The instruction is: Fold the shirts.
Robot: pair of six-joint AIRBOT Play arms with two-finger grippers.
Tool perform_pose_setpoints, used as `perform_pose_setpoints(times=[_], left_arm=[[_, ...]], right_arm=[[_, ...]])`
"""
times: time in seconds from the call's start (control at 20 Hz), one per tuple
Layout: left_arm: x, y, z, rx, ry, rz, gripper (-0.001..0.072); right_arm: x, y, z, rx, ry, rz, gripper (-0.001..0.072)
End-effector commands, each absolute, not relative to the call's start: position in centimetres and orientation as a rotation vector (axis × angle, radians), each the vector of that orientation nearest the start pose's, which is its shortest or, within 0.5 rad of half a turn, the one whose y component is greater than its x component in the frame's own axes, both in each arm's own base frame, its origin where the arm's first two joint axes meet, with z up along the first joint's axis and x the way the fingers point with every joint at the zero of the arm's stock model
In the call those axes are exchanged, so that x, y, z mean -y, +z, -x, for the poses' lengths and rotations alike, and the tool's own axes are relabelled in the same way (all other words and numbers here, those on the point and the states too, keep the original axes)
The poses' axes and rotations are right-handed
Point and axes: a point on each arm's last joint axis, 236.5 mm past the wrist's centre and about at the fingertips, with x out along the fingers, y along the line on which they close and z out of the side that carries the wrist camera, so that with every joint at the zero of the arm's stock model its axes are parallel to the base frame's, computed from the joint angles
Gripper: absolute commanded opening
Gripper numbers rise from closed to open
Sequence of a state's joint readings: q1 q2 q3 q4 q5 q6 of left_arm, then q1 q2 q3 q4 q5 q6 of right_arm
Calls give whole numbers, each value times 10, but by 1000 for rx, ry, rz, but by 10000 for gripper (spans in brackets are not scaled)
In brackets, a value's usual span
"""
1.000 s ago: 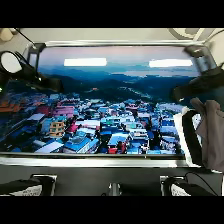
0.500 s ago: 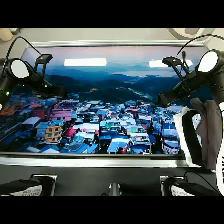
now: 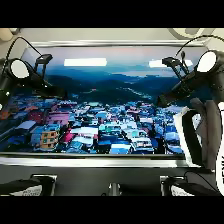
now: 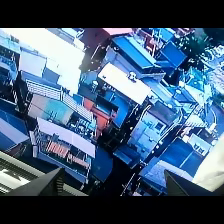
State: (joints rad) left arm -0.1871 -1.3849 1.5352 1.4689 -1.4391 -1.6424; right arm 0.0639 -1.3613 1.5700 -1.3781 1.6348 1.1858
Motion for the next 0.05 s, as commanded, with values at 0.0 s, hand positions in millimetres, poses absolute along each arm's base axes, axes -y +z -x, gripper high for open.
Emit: perform_pose_setpoints(times=[0.0], left_arm=[[99, 82, -395, -1301, -192, 17, 704]], right_arm=[[-69, 96, -361, -1362, 491, 235, 671]])
